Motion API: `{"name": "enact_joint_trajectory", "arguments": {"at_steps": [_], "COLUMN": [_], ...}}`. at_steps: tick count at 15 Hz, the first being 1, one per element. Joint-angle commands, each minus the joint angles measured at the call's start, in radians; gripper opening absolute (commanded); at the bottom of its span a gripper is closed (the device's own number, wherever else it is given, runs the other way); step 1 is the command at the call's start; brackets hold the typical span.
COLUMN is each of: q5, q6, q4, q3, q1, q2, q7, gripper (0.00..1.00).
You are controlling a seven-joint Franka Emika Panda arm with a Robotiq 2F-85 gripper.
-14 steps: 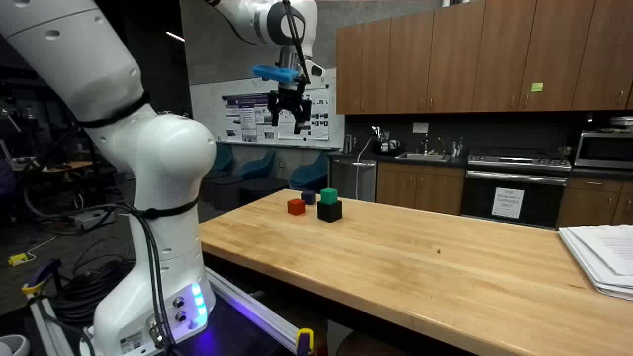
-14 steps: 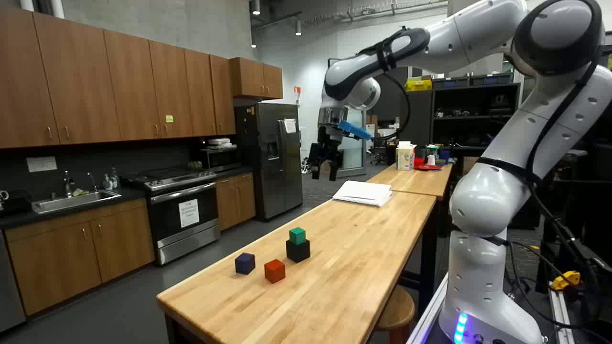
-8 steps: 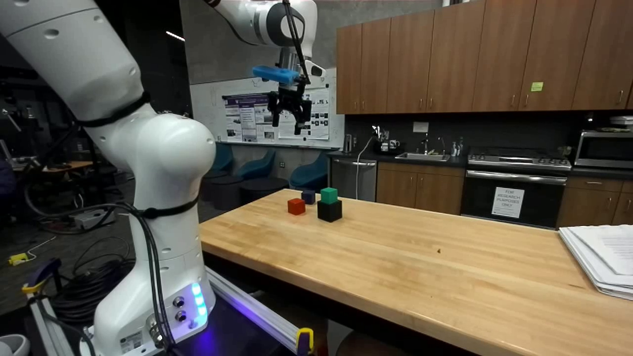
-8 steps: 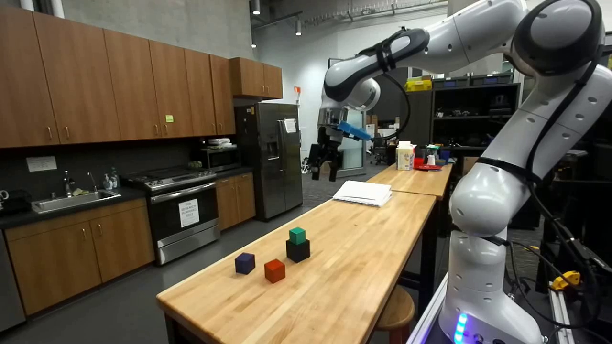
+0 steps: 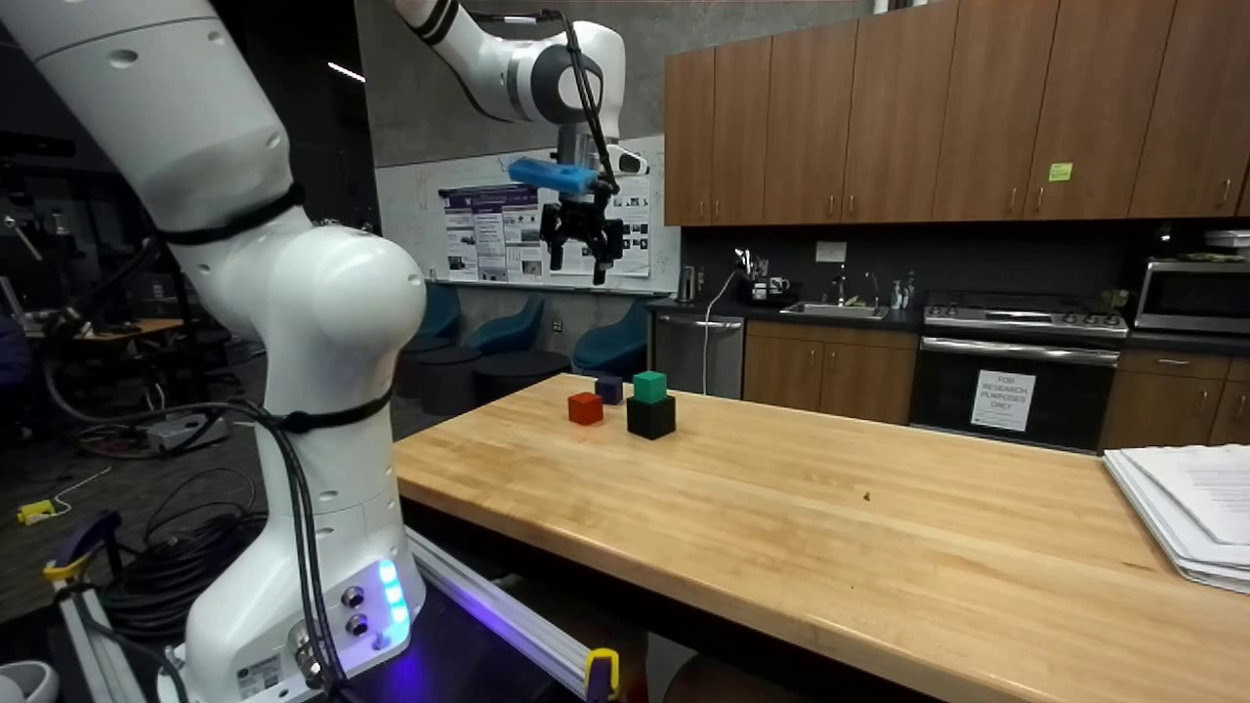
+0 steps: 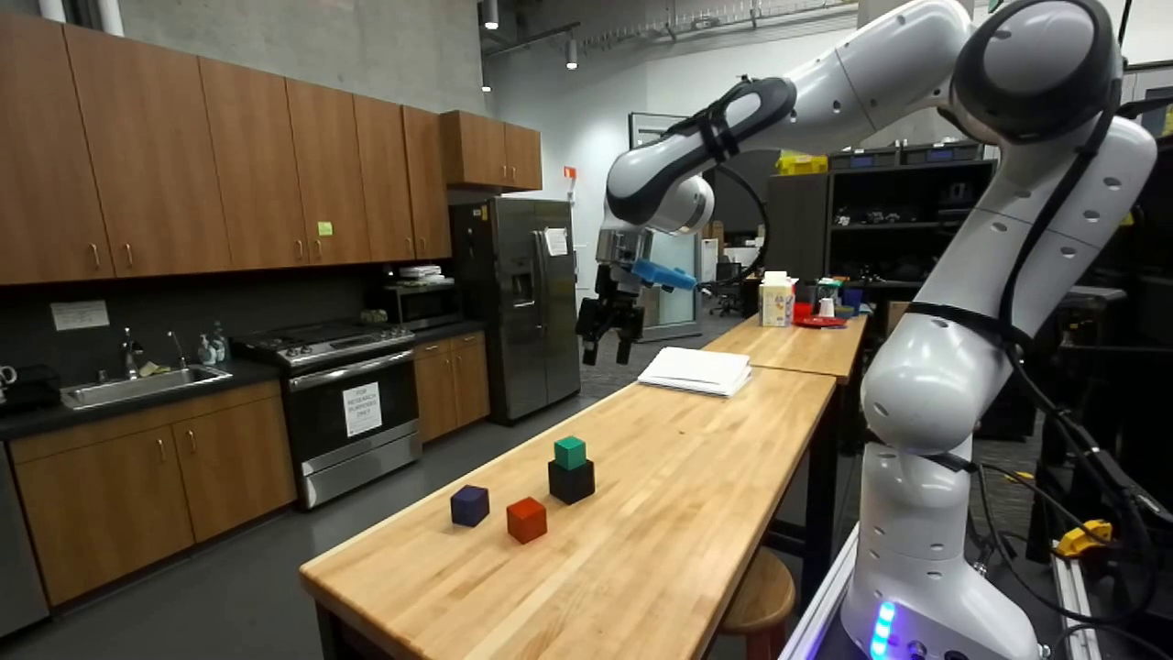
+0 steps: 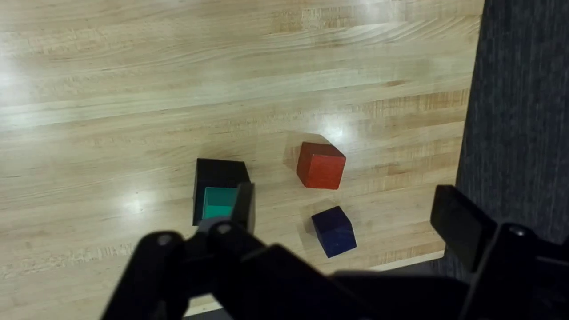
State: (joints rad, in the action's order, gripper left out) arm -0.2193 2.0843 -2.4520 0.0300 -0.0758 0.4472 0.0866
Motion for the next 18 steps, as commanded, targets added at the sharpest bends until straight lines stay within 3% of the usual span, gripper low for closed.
{"name": "enact_joint_trajectory", "arguments": {"at_steps": [1, 10, 18], "q5": [0.025, 0.136, 0.192], "q6": [0.076, 0.256, 0.299], "q4": [0.004, 0.054, 0.114], "q3": [-0.022, -0.036, -0.046], "q1": [0.011, 0.026, 0.041], "q2": [-0.051, -0.199, -0.337], "q7": [-0.003, -0.017, -0.125], "gripper": [1.00, 1.00, 1.00]}}
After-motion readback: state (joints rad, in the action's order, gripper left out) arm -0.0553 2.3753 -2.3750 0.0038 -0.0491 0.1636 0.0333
